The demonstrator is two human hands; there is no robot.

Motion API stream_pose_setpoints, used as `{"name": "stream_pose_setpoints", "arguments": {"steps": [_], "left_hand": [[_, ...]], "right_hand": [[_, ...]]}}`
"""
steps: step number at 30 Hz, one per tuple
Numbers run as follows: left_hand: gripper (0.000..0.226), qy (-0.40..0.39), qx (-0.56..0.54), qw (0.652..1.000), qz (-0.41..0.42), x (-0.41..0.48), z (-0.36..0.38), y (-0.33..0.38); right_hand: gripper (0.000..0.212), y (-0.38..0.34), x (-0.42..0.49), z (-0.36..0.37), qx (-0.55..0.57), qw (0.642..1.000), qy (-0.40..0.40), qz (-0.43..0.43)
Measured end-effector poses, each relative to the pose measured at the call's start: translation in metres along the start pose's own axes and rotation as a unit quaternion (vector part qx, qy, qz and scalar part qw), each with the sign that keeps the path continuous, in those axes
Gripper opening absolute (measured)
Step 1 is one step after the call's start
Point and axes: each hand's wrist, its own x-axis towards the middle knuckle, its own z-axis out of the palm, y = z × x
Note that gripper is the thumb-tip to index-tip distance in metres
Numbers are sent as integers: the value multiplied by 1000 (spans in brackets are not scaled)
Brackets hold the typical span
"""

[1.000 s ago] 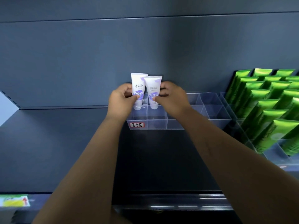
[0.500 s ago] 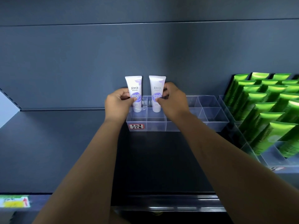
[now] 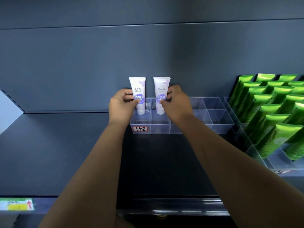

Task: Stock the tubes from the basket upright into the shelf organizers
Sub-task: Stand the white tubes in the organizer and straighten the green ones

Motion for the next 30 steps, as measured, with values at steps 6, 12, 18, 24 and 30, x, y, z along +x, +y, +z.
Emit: {"name": "stream_pose_setpoints", "arguments": {"steps": [6,12,18,24,30], "left_hand": [[24,-34,-4,999,-11,1,-3,-4],[33,-20,34,999,-26,4,1,-7],[28,-10,15,999,-30,3,1,-6],[24,-11,29,999,-44,3,2,-3],[24,-27,42,997,-57,3,2,2]], "right_hand": [[35,0,0,-1,1,1000,14,1],[35,0,-1,0,0,1000,16,3],[34,0,-1,2,-18,1000,16,-1],[34,-2,-2,1,-27,999,18,-2],[39,-2,-3,1,-24,1000,11,-3]]}}
